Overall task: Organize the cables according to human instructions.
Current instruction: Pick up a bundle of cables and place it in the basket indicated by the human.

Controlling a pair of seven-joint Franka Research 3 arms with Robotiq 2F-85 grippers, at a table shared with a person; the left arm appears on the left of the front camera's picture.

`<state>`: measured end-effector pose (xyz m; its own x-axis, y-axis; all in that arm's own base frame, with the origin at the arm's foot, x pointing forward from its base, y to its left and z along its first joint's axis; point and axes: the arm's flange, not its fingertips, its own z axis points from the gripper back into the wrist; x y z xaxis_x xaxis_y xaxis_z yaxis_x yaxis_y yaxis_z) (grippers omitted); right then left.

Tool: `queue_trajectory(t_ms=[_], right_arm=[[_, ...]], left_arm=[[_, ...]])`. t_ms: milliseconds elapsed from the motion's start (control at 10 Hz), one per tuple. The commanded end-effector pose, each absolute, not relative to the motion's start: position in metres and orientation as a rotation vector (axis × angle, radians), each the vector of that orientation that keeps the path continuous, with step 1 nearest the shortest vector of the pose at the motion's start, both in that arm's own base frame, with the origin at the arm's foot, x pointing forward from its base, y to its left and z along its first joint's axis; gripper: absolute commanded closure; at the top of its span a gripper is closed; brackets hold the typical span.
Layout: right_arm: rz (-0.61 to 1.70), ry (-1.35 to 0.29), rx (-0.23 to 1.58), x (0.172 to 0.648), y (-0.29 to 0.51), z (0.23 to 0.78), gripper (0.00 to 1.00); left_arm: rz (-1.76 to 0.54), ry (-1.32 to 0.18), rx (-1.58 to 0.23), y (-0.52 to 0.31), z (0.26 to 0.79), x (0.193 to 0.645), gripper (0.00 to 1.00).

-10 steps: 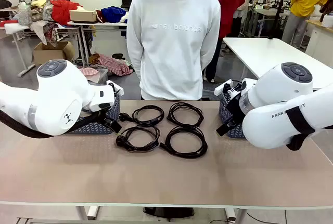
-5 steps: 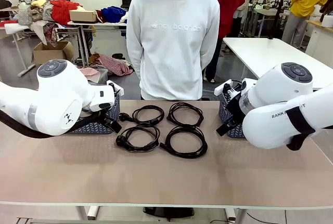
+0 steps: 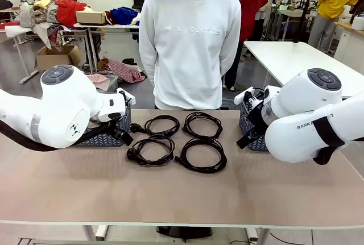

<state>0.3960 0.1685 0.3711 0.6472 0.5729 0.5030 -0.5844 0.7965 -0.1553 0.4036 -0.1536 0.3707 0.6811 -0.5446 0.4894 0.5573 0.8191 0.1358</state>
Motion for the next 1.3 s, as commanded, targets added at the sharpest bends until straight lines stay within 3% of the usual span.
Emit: queue_trajectory(t_ms=[0, 1200], right_arm=[[0.657, -0.573, 0.049, 0.397, 0.162, 0.376, 0.00], [0.856, -0.724, 0.347, 0.370, 0.058, 0.450, 0.00]], left_arm=[[-0.637, -0.548, -0.038, -0.149, 0.378, 0.403, 0.00], [-0.886, -0.664, -0.354, -0.067, 0.462, 0.379, 0.00]])
